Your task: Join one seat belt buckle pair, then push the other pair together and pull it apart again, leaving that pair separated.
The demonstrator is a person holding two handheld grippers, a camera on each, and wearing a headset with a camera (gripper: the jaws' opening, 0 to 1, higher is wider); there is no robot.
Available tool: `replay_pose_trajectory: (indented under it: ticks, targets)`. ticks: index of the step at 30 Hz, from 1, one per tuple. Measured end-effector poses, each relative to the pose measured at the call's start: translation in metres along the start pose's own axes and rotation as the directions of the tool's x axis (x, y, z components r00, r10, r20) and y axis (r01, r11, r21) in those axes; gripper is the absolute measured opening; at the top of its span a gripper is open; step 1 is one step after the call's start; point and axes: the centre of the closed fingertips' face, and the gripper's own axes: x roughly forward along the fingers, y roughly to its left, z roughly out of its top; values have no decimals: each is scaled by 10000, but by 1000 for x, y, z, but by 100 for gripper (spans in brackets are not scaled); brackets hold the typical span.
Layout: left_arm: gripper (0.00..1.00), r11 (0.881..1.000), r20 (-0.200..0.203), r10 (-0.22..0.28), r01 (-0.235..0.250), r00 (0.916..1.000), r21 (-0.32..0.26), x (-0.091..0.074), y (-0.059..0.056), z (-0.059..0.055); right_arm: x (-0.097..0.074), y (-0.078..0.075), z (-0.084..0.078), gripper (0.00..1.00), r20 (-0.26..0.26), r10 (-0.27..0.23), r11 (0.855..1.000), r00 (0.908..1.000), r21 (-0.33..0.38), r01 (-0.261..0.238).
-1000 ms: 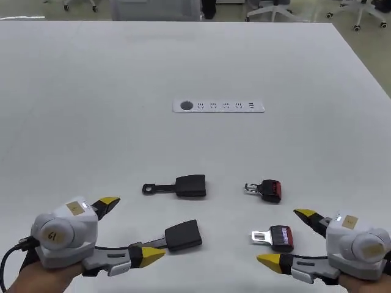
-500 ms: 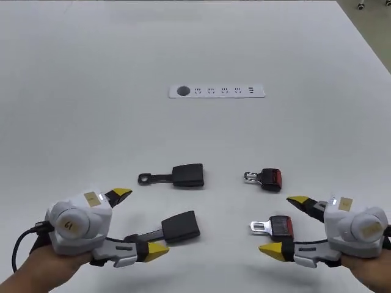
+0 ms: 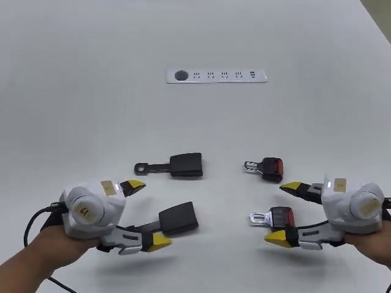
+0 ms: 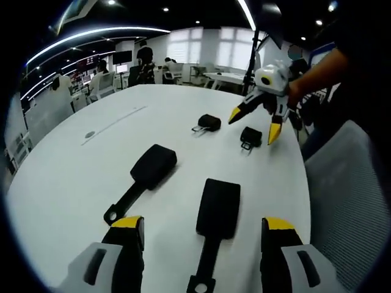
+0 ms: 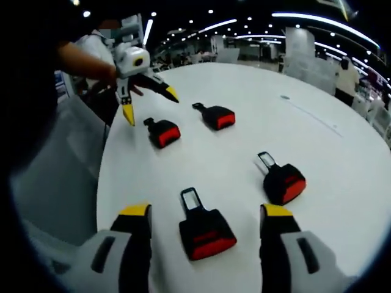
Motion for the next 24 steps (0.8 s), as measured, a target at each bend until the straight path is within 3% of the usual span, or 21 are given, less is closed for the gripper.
replay_pose_trajectory:
  ticks: [6,9,12,13,22,24]
  targets:
    - [74,9983,-316,-531,538,9981,225,13,-7,0,1,0,-7,71,-343,621,9974,9975,-333,-632]
    - [70,9969,-449,-778,781,9960,54,21,-10,-2,0,1,-10,70,-511,836,9954,9952,-422,-858]
    - [70,9954,-612,-943,951,9937,113,26,-15,-5,-3,0,-20,63,-1081,1004,9934,9891,-441,-1057]
    - [70,9949,-693,-997,1006,9926,104,27,-16,-7,-3,1,-19,60,-1018,1033,9928,9894,-507,-1088]
    - [65,9919,-1269,-1132,1194,9854,423,33,-23,-18,-7,5,-26,57,-1420,1375,9845,9803,-892,-1510]
    - [64,9921,-1136,-1151,1200,9868,375,34,-22,-16,-6,8,-27,57,-1480,1502,9801,9775,-1074,-1669]
